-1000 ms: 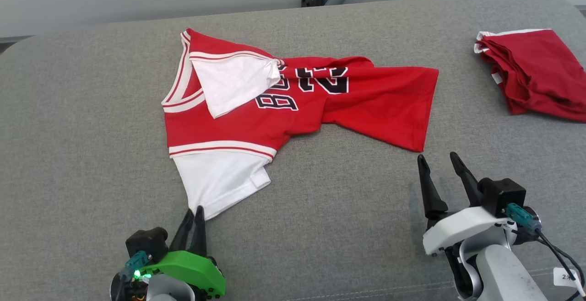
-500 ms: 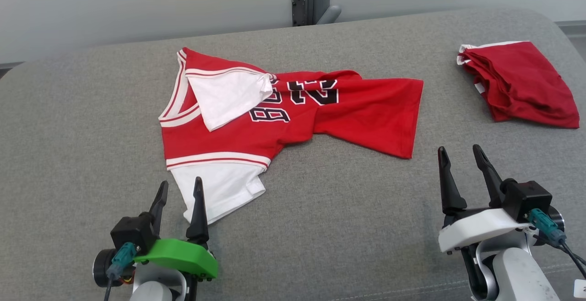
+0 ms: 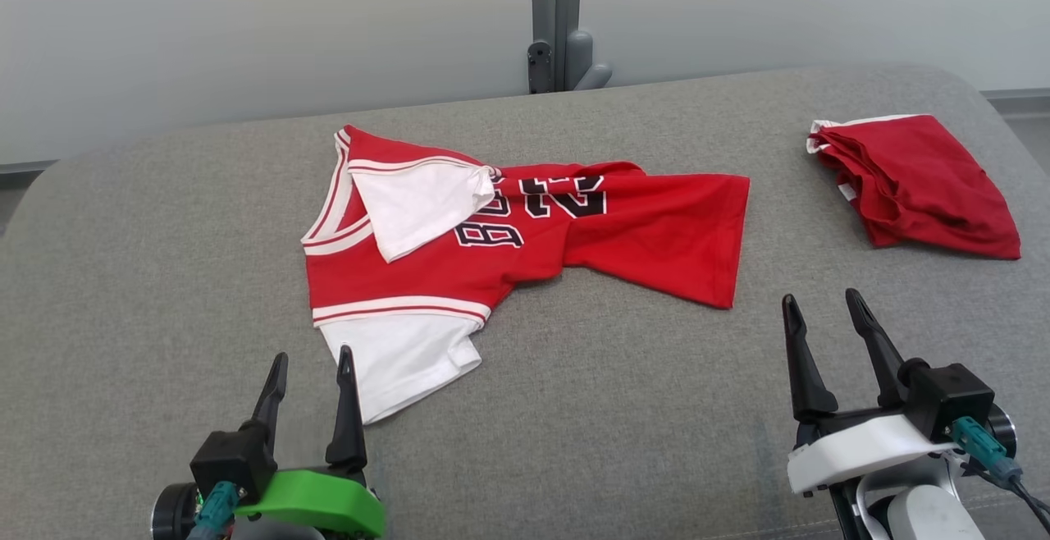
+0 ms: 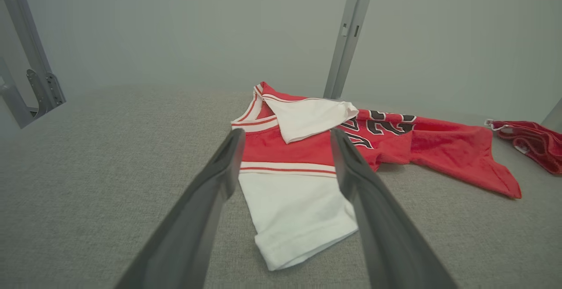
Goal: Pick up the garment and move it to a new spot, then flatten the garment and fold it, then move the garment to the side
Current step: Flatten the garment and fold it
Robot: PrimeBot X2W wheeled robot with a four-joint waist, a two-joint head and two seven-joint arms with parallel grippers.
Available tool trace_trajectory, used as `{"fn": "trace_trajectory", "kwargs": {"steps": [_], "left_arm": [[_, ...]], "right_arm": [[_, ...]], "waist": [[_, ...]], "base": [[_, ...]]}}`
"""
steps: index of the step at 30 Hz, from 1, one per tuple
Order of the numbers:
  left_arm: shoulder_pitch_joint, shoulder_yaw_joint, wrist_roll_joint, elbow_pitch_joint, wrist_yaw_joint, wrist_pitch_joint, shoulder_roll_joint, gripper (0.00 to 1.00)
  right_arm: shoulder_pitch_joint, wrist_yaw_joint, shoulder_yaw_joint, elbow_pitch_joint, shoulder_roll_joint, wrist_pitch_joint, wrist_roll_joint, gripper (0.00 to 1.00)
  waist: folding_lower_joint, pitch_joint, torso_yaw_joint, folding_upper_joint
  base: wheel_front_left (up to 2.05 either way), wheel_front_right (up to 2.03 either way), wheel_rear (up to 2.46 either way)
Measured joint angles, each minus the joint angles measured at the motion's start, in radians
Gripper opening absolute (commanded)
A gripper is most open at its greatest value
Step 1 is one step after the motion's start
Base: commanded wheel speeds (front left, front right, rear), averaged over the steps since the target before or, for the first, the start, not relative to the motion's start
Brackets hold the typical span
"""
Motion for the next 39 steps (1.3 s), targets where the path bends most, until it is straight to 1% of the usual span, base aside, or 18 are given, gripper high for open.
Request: {"fn": "trace_trajectory", "kwargs": {"steps": [4, 12, 16, 21, 25, 31, 32, 34, 36, 39], "left_arm": [[0.027, 0.001, 0.0, -0.016, 0.0, 0.0, -0.002, 1.0], [0.034, 0.002, -0.003, -0.004, -0.001, 0.0, -0.003, 1.0], [0.034, 0.003, -0.012, 0.013, -0.004, 0.0, -0.004, 1.0], [0.032, 0.004, -0.052, 0.066, -0.015, 0.0, -0.004, 1.0], [0.017, -0.01, -0.12, 0.161, -0.028, 0.008, -0.005, 1.0], [-0.054, -0.041, -0.292, 0.286, -0.053, 0.022, -0.005, 1.0], [-0.054, -0.041, -0.292, 0.286, -0.053, 0.022, -0.005, 1.0], [-0.075, -0.052, -0.335, 0.314, -0.054, 0.022, -0.005, 1.0], [-0.096, -0.062, -0.355, 0.345, -0.054, 0.022, -0.005, 1.0], [-0.129, -0.064, -0.383, 0.393, -0.045, 0.02, -0.006, 1.0]], "right_arm": [[0.017, 0.0, 0.001, -0.009, 0.0, 0.0, 0.009, 1.0], [0.022, 0.0, 0.005, -0.003, 0.0, 0.0, 0.016, 1.0], [0.022, 0.0, 0.007, 0.002, 0.0, 0.0, 0.016, 1.0], [0.021, 0.0, 0.008, 0.011, 0.0, 0.0, 0.016, 1.0], [0.013, 0.0, 0.016, 0.018, 0.0, 0.0, 0.016, 1.0], [-0.008, 0.0, 0.032, 0.024, 0.0, 0.0, 0.017, 1.0], [-0.008, 0.0, 0.032, 0.024, 0.0, 0.0, 0.017, 1.0], [-0.014, 0.0, 0.035, 0.026, 0.0, 0.0, 0.017, 1.0], [-0.02, 0.0, 0.037, 0.026, 0.0, 0.0, 0.016, 1.0], [-0.028, 0.0, 0.04, 0.028, 0.0, 0.0, 0.016, 1.0]], "waist": [[0.0, -0.009, 0.006, 0.0], [0.0, -0.007, 0.013, 0.0], [0.0, -0.002, 0.013, 0.0], [0.0, 0.011, 0.01, 0.0], [0.0, 0.029, 0.006, 0.0], [0.0, 0.069, -0.007, 0.0], [0.0, 0.069, -0.007, 0.0], [0.0, 0.08, -0.013, 0.0], [0.0, 0.089, -0.02, -0.0001], [0.0, 0.104, -0.032, 0.0]], "base": [[0.0, 0.0, 0.0], [0.0, 0.0, 0.0], [0.0, 0.0, 0.0], [0.0, 0.0, 0.0], [0.0, 0.0, 0.0], [0.0, 0.0, 0.0], [0.0, 0.0, 0.0], [0.0, 0.0, 0.0], [0.0, 0.0, 0.0], [0.0, 0.0, 0.0]]}}
